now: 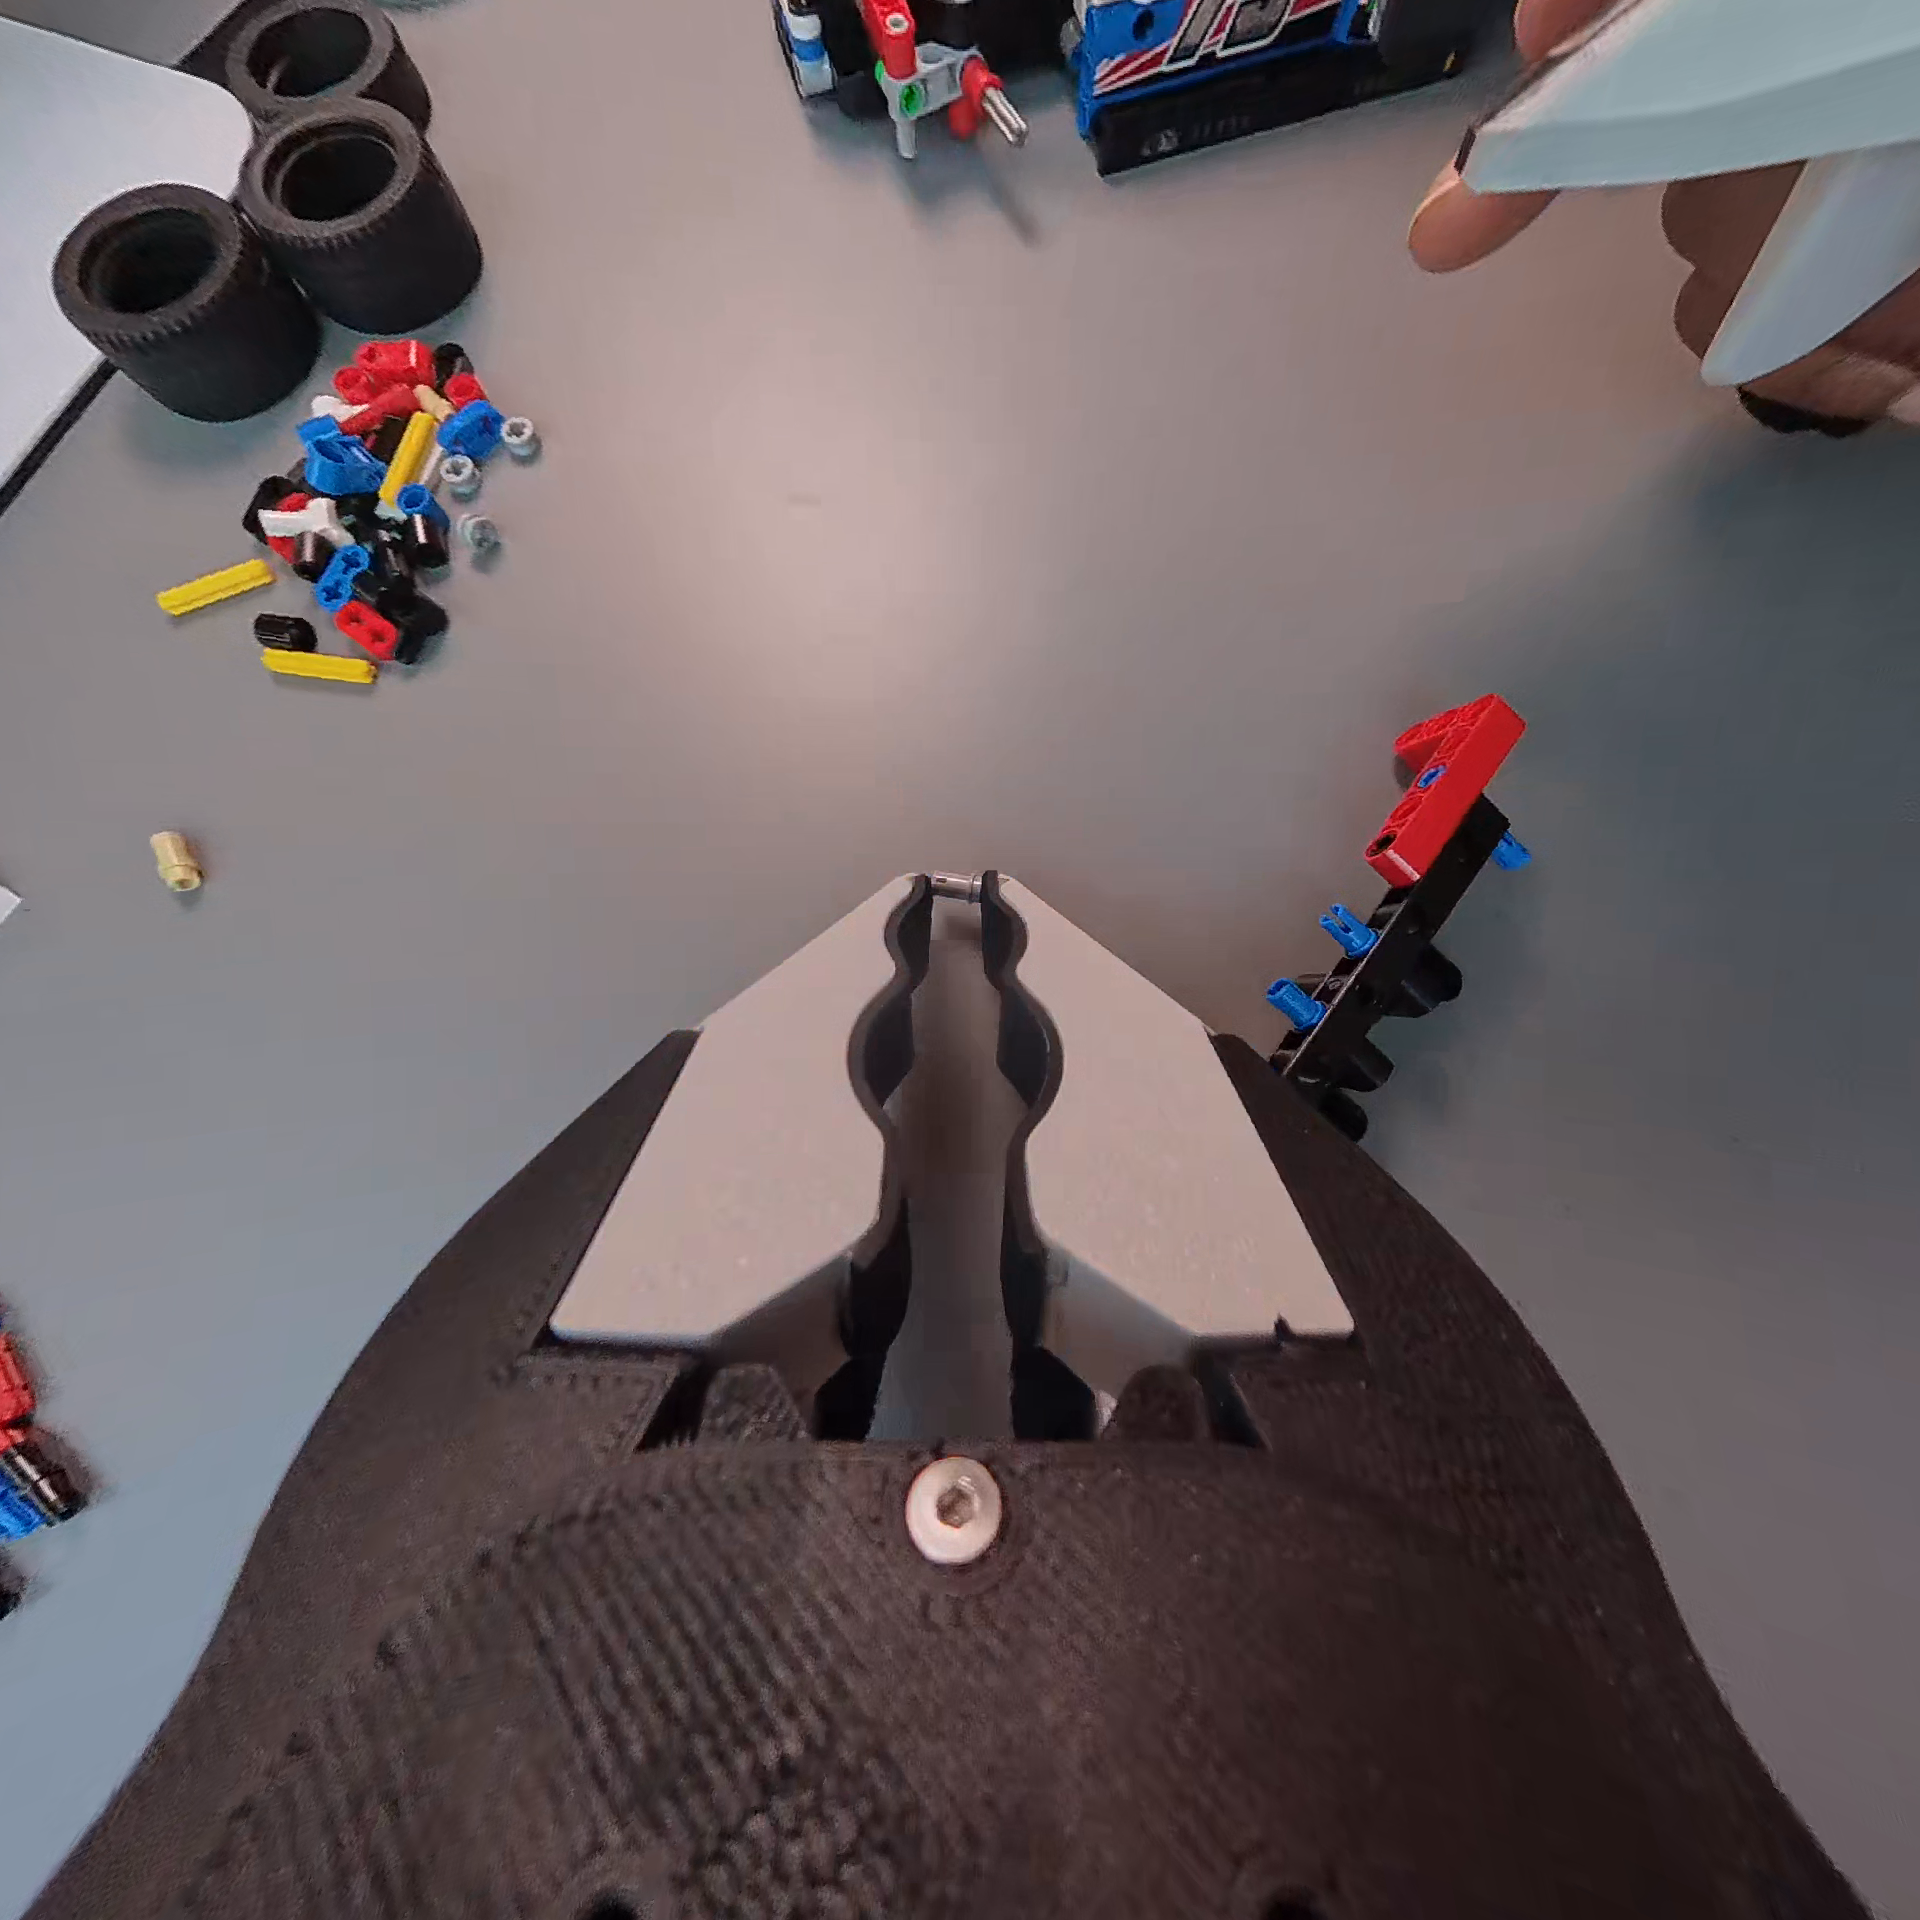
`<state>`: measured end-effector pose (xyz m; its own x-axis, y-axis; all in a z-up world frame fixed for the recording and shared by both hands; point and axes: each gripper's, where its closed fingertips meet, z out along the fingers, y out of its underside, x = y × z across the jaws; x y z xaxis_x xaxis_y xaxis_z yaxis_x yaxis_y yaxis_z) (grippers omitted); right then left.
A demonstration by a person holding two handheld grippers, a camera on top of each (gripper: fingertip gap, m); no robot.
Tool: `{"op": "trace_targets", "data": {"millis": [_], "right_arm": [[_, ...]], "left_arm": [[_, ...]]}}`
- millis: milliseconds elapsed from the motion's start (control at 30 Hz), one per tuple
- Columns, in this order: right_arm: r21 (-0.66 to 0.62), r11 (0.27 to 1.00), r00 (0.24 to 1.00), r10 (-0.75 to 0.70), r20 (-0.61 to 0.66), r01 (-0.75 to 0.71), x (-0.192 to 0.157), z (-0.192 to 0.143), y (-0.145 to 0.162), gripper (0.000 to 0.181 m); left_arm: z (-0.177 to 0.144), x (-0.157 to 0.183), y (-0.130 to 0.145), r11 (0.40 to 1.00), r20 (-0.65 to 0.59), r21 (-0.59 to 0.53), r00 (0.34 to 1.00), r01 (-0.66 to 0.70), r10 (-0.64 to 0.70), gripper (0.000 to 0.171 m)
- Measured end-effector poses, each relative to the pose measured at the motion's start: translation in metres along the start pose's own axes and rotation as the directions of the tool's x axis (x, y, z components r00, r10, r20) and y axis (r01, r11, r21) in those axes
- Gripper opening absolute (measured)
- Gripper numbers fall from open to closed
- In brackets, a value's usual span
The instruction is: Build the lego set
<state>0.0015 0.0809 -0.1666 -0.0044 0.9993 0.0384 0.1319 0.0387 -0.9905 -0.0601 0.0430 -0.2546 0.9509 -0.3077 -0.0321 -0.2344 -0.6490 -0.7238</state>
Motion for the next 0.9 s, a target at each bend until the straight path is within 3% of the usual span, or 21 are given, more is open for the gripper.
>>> {"op": "trace_targets", "data": {"millis": [267, 367, 500, 600, 700, 767, 900], "right_arm": [[-0.008, 1.0, 1.0, -0.001, 0.005, 0.001, -0.001, 0.001, 0.002, 0.016], [-0.008, 1.0, 1.0, -0.002, 0.001, 0.002, 0.0, 0.001, 0.002, 0.015], [0.002, 1.0, 1.0, -0.004, -0.005, 0.004, 0.001, -0.001, 0.0, 0.015], [0.011, 1.0, 1.0, 0.0, -0.004, 0.0, 0.001, -0.001, -0.003, 0.015], [0.015, 1.0, 1.0, 0.003, 0.005, -0.003, -0.002, -0.001, -0.004, 0.015], [0.013, 1.0, 1.0, -0.001, 0.009, 0.001, -0.003, -0.001, -0.003, 0.016], [0.01, 1.0, 1.0, 0.004, 0.015, -0.004, -0.004, 0.0, -0.003, 0.015]], "left_arm": [[0.002, 0.004, 0.005, 1.0, -0.02, -0.018, 1.0, -0.005, 0.005, 0.009], [-0.009, -0.008, -0.005, 0.998, -0.005, 0.056, 0.999, 0.037, -0.037, 0.013], [-0.056, -0.074, -0.018, 0.941, 0.121, 0.257, 0.958, 0.222, -0.259, 0.018], [-0.094, -0.15, 0.017, 0.885, 0.363, 0.342, 0.825, 0.316, -0.434, 0.023], [-0.11, -0.189, 0.056, 0.831, 0.448, 0.361, 0.703, 0.423, -0.553, 0.027], [-0.108, -0.199, 0.069, 0.825, 0.473, 0.345, 0.677, 0.447, -0.565, 0.025], [-0.096, -0.219, 0.069, 0.876, 0.527, 0.273, 0.699, 0.398, -0.483, 0.018]]}}
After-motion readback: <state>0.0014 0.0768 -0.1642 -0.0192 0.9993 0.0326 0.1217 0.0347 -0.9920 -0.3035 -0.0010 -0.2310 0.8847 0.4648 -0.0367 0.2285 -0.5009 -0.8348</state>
